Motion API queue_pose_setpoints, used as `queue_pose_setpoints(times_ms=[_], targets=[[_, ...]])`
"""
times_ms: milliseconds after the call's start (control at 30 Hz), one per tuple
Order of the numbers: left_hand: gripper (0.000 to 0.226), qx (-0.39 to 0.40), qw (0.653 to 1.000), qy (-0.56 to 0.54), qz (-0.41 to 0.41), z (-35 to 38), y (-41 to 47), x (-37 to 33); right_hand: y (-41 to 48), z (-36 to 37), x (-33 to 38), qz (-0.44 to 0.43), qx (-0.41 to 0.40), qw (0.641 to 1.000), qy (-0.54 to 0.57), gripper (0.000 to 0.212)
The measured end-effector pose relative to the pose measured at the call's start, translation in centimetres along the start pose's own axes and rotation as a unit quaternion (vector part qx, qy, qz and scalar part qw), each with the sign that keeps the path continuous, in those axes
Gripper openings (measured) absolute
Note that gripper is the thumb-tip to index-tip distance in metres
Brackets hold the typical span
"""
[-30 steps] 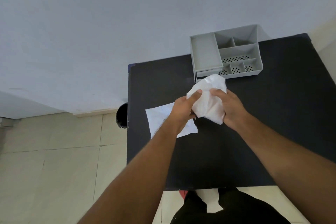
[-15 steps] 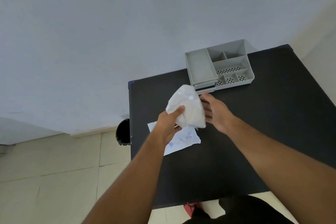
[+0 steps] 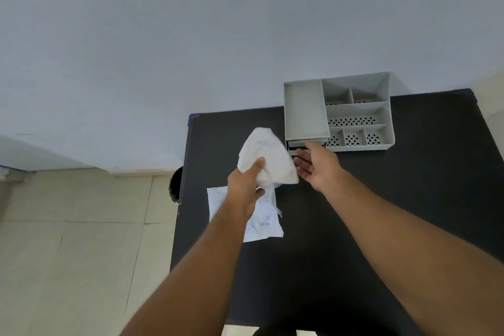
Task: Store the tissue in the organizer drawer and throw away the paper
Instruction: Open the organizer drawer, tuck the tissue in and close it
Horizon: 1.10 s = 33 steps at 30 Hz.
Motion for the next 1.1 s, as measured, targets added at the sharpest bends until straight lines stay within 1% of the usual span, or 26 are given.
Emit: queue_pose_setpoints(times_ms=[133, 233, 467, 600, 800, 867, 1100], targets=[[0.036, -0.005, 1.0, -0.02, 0.002, 0.5, 0.0, 0.1, 0.8, -0.1, 0.0, -0.005, -0.011, 1.0, 0.002, 0.013], [0.036, -0.008, 1.0, -0.013, -0.002, 0.1, -0.1, 0.4, 0.8, -0.4, -0.4, -0.005, -0.017, 1.0, -0.004, 0.008], [0.036, 0.003, 1.0, 0.013, -0.009, -0.4, -0.9, 0.2, -0.3, -1.8, -3.0, -0.007, -0.056, 0.998, -0.038, 0.017], [0.042, -0.002, 1.0, 0.021, -0.013, -0.9, -1.2, 0.4, -1.4, -2.9, -4.6, -0.002, -0.066, 0.996, -0.061, 0.021], [0.045, 0.005, 1.0, 0.025, -0.016, -2.0, -1.1, 1.2, -2.7, -4.0, -6.6, 0.007, -0.076, 0.995, -0.067, 0.021], [0.048, 0.012, 0.999, 0.034, -0.013, -2.2, -1.1, 1.6, -2.9, -4.2, -7.0, 0.005, -0.088, 0.994, -0.063, 0.02], [0.048, 0.021, 0.998, 0.058, -0.023, -3.0, -1.0, 2.8, -3.6, -4.4, -9.2, -0.003, -0.131, 0.99, -0.06, 0.016]])
Point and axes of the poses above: each hand's wrist, its own y-axis towards the middle knuckle, its own z-axis out of the palm, x = y × z, the point moved 2 cm from there along y, towards the middle knuckle, and after that the axes turned 6 degrees about -x, right-handed, at the moved point
